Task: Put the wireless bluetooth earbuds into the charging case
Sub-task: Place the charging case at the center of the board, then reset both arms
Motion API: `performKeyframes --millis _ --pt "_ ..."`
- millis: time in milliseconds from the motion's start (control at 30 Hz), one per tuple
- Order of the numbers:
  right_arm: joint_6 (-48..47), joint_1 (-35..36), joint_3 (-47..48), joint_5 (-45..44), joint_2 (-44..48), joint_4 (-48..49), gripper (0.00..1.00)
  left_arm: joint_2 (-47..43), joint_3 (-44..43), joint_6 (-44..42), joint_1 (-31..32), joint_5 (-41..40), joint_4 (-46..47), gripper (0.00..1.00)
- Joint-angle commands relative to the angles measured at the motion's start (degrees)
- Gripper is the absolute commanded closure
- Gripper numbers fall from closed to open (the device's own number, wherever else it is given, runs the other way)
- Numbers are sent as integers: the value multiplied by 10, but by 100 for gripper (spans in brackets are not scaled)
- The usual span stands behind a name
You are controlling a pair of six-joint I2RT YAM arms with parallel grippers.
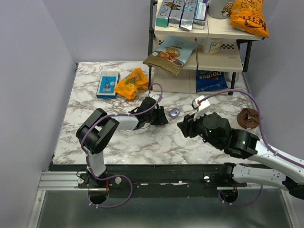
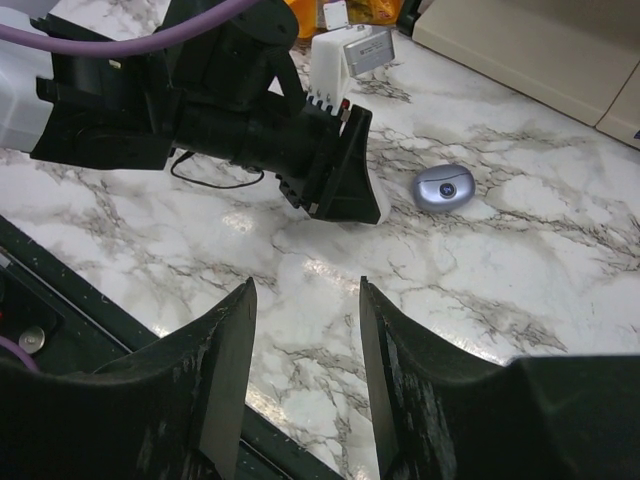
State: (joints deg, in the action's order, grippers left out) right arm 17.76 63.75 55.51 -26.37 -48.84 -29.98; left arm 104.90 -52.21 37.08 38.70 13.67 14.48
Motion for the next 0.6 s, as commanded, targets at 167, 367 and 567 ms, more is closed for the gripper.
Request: performKeyframes --millis 167,367,567 --pt "0 -2 -5 -26 0 -4 46 -47 27 -19 -23 -43 -79 43" --pt "1 -2 -8 -40 8 -6 45 -174 40 -12 -36 -132 -186 27" --pt "5 -3 -24 -48 15 8 45 -284 36 10 -37 -237 -303 2"
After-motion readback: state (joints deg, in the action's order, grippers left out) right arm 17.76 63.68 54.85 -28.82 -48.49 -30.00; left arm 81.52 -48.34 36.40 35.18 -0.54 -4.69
